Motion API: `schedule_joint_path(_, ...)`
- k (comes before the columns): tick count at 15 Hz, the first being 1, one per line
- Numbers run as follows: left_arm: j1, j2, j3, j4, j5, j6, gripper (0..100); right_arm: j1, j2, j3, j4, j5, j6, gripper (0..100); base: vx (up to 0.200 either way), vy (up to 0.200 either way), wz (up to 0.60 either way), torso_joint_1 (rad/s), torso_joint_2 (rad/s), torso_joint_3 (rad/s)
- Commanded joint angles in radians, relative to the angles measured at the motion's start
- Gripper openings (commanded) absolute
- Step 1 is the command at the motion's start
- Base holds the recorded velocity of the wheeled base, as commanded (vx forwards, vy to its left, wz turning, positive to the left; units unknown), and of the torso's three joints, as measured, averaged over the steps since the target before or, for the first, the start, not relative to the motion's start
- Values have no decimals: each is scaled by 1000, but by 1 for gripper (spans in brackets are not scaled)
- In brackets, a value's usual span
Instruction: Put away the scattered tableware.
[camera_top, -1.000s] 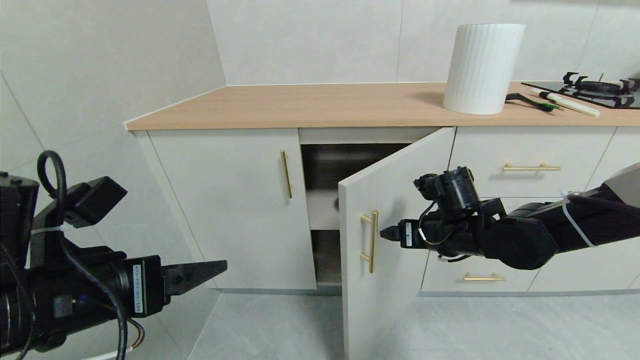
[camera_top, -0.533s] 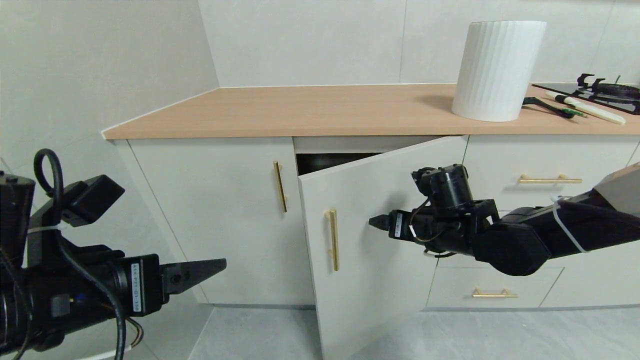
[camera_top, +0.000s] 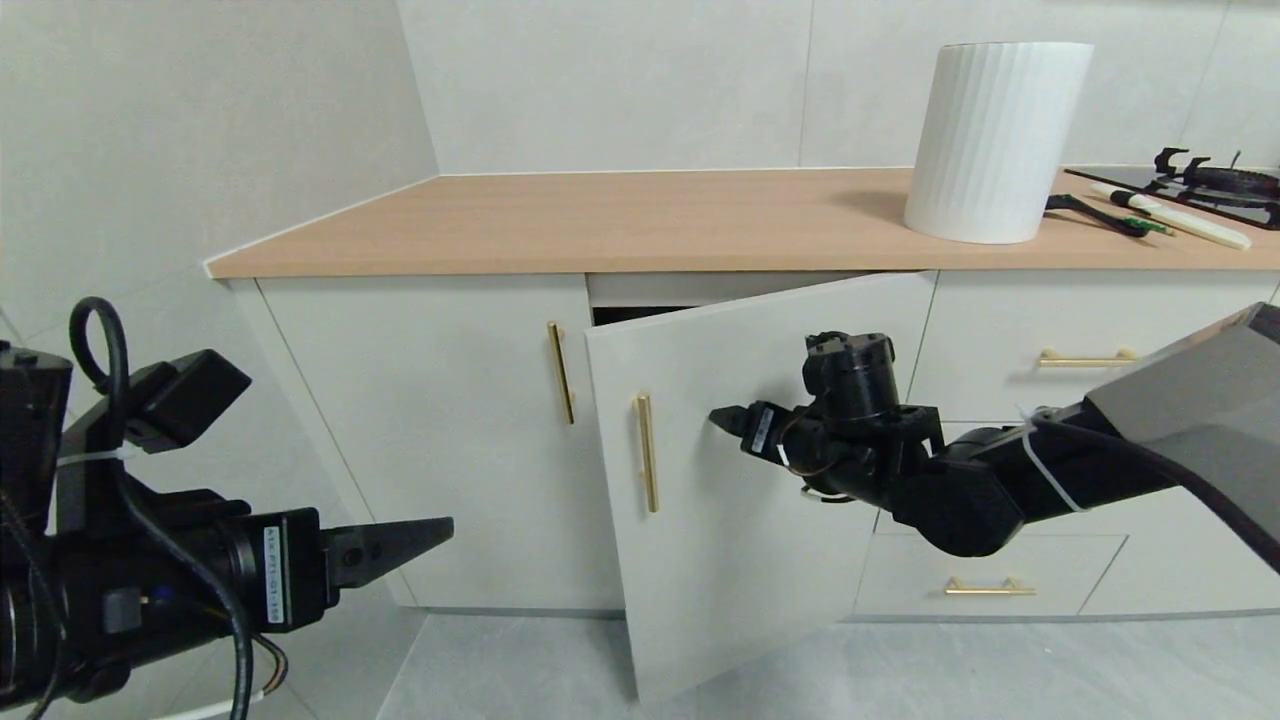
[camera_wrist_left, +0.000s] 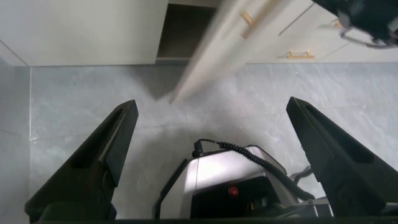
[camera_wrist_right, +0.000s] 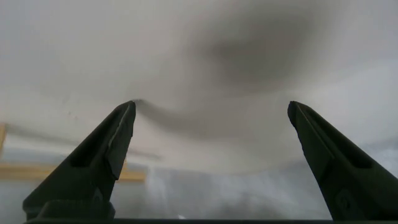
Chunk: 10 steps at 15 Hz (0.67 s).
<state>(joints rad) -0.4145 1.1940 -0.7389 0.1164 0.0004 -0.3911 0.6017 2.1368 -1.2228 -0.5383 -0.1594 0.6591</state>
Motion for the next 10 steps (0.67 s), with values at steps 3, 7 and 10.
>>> schedule_joint_path(3,0,1,1,0,0,-2,100,-2,123,-141,-2,-100,56,100,0,0,0,0,0,0)
schedule_joint_path(7,0,1,1,0,0,0,100,-11,193,-241,-2,-201,77,100,0,0,0,0,0,0)
schedule_joint_path(10,0,2,0,0,0,-2,100,-34,232,-297,-2,-255,83,100,0,0,0,0,0,0)
